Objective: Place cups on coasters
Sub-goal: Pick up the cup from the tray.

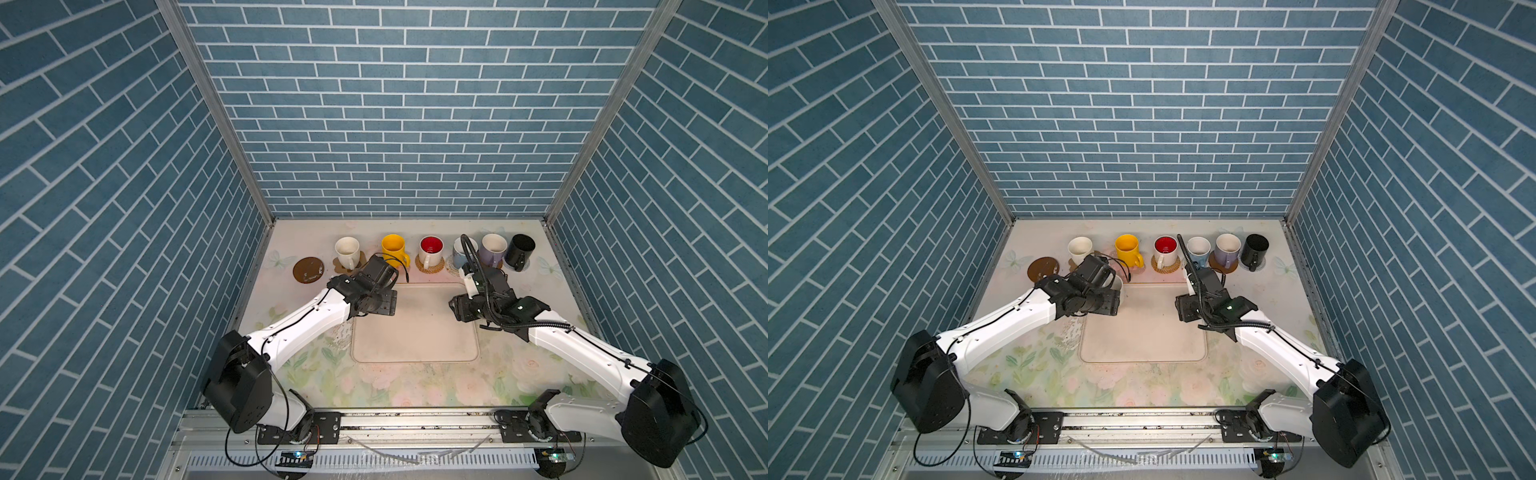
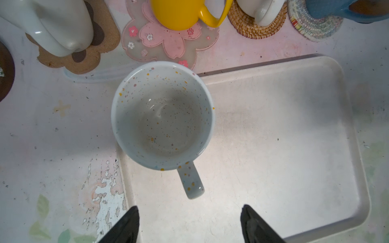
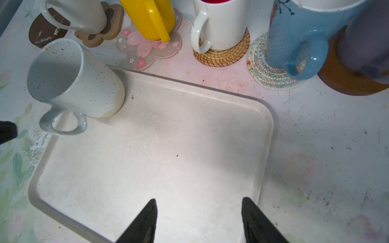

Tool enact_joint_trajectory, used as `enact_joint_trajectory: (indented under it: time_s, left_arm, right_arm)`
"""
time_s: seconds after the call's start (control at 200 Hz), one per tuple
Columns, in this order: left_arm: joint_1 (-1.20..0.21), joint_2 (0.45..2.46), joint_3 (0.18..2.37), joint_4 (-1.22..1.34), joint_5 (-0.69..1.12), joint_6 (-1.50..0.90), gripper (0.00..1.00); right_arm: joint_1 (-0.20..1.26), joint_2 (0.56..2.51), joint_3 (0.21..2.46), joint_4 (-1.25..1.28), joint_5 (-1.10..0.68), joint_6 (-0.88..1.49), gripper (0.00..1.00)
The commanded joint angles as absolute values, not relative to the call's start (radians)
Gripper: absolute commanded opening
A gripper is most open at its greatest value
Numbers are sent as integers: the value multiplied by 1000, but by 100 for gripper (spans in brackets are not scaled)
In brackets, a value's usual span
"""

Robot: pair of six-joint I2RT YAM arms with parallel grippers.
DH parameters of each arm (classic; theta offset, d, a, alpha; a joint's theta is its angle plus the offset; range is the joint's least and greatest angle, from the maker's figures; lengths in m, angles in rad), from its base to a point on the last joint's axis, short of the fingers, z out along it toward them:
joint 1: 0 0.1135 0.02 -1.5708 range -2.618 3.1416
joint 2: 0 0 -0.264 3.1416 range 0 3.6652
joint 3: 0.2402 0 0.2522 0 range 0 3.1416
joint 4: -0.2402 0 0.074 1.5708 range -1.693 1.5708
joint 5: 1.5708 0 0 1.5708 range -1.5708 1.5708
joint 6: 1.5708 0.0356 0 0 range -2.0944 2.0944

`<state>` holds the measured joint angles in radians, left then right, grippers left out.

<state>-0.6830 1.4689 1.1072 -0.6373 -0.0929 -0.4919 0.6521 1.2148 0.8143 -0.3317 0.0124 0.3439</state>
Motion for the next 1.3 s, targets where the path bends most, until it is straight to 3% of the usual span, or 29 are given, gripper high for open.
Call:
enact_joint_trajectory:
  time_s: [0.0, 0.21, 0.575, 1.295]
  left_arm:
    - [-703, 1500, 1126, -627, -134, -545, 75]
    - [-712, 1555, 1122, -607, -169, -585, 72]
    - [-709, 1696, 1183, -587, -214, -623, 57]
    - [-709, 1656, 1146, -570, -198, -606, 0]
  right_arm:
    - [643, 1187, 774, -313, 1, 359, 65]
    - [630, 1175, 742, -297, 0, 348, 65]
    - [626, 1134, 701, -271, -7, 356, 64]
    - [626, 1161, 723, -291, -2, 355, 65]
